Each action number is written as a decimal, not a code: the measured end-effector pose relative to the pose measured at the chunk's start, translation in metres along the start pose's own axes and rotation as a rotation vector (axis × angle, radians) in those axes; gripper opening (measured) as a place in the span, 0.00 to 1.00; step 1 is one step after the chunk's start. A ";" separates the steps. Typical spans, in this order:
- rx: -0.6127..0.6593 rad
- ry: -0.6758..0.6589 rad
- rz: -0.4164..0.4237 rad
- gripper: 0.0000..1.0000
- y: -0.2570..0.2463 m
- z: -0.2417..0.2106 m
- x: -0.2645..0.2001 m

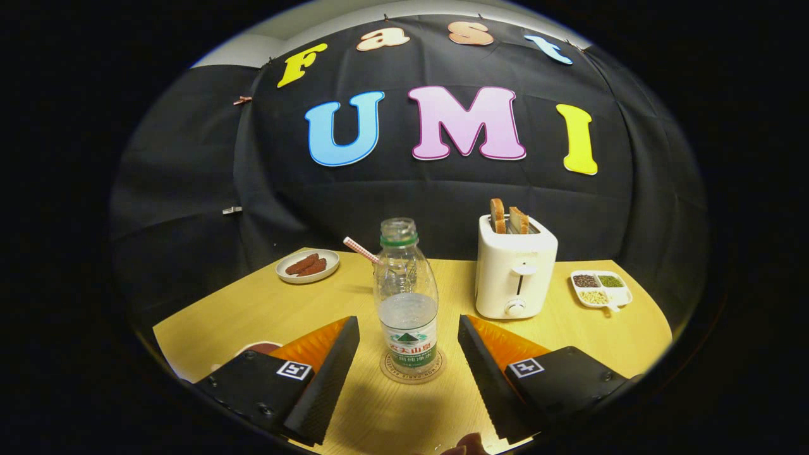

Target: Take the bottle from table, then pour the juice into the cup, finally place the bottle on the coaster

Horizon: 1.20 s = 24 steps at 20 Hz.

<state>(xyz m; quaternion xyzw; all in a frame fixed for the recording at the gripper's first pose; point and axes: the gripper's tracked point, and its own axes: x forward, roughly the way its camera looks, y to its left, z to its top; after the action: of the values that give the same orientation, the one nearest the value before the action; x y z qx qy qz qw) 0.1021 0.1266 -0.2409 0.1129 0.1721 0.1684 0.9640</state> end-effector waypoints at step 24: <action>-0.182 -0.151 -0.236 0.98 -0.030 0.146 -0.196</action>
<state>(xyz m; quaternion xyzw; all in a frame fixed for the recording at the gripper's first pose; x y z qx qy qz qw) -0.0088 0.0040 -0.0582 0.0167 0.0953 0.0597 0.9935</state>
